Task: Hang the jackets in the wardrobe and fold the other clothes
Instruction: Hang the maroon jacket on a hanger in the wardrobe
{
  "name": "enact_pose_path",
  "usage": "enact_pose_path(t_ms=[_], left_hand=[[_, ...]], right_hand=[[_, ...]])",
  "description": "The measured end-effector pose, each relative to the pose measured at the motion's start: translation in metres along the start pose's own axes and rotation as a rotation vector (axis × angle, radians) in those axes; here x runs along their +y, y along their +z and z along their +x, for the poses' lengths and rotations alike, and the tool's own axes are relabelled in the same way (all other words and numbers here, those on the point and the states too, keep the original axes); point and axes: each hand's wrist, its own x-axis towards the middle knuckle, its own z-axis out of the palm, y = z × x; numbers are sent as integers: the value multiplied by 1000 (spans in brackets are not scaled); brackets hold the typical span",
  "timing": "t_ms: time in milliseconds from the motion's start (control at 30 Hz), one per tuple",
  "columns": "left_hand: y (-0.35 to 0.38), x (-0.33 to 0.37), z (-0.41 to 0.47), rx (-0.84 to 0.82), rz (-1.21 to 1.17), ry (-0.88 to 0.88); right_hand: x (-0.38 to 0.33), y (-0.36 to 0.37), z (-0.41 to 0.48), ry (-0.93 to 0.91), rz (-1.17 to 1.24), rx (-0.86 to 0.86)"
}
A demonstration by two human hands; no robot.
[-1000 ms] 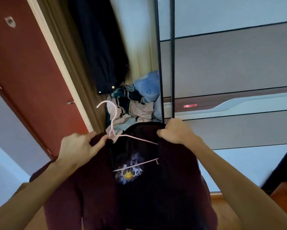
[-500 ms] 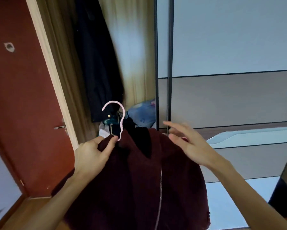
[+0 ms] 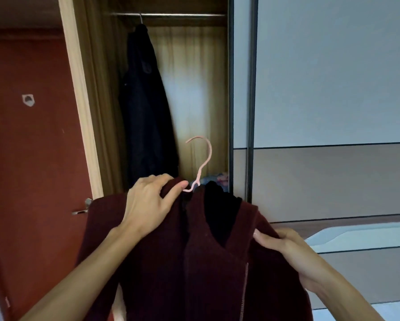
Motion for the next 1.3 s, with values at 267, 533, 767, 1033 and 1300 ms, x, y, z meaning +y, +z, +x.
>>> enact_pose_path(t_ms=[267,533,767,1033,1300], left_hand=[[-13,41,51,-193,-643,-107],[-13,49,65,-359,-578,16],[-15,8,80,-267,-487,22],[43,-41,193,5,-560,-57],[96,-94,316,-463,-1194,-760]], right_hand=[[-62,44,-17,1,335,42],[-107,80,0,-199,112,171],[-130,109,46,-317,4,246],[-145,93,125,-394,-50,388],[-160,38,200,-476,-18,558]])
